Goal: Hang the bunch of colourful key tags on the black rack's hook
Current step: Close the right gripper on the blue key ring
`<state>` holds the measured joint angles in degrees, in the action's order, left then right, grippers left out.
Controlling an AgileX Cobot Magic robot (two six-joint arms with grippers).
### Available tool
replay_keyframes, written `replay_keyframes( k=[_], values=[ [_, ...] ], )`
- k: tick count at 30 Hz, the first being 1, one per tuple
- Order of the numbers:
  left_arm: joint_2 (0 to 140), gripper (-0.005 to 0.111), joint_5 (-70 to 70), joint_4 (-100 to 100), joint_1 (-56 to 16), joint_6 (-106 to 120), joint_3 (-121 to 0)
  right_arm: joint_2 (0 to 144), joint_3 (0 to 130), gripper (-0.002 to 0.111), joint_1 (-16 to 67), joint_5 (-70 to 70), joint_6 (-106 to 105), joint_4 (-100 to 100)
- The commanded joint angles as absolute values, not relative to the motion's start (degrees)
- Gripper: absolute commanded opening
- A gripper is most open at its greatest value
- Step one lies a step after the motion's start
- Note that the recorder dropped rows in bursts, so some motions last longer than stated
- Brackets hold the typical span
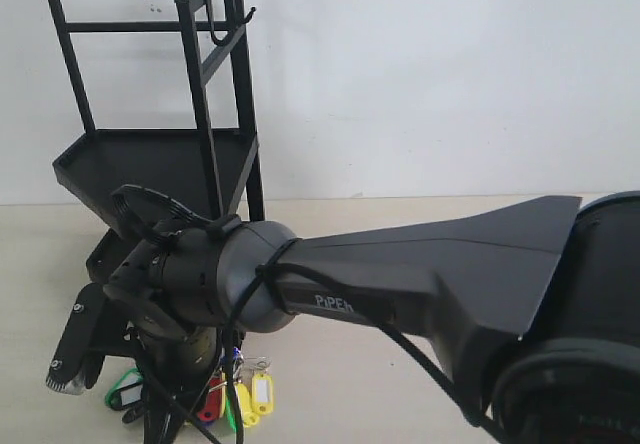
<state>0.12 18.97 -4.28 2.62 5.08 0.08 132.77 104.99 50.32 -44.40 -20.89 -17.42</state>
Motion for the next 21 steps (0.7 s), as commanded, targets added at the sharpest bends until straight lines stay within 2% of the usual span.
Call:
replay_keyframes(
  k=[1, 8, 9, 10, 11, 12, 21],
  values=[
    [0.0, 0.004, 18.11, -4.7, 2.83, 4.48, 0.0, 132.97, 105.38, 0.04, 49.79, -43.27, -21.23, -17.21],
    [0.0, 0.004, 18.11, -4.7, 2.83, 4.48, 0.0, 134.56, 105.38, 0.038, 49.71, -43.04, -21.23, -16.82],
    [0.0, 0.004, 18.11, -4.7, 2.83, 4.48, 0.0, 134.56, 105.38, 0.032, 49.71, -42.83, -21.23, -16.82],
    [0.0, 0.004, 18.11, -4.7, 2.83, 4.48, 0.0, 134.3, 105.38, 0.015, 49.71, -42.78, -21.23, -16.92],
    [0.0, 0.004, 18.11, -4.7, 2.83, 4.48, 0.0, 133.83, 105.38, 0.003, 49.71, -42.89, -21.23, -16.92],
    [0.0, 0.004, 18.11, -4.7, 2.83, 4.48, 0.0, 133.18, 105.48, 0.0, 49.71, -43.13, -21.06, -17.04],
    [0.0, 0.004, 18.11, -4.7, 2.83, 4.48, 0.0, 125.71, 108.31, 0.0, 49.81, -50.85, -17.86, -13.39]
  ],
)
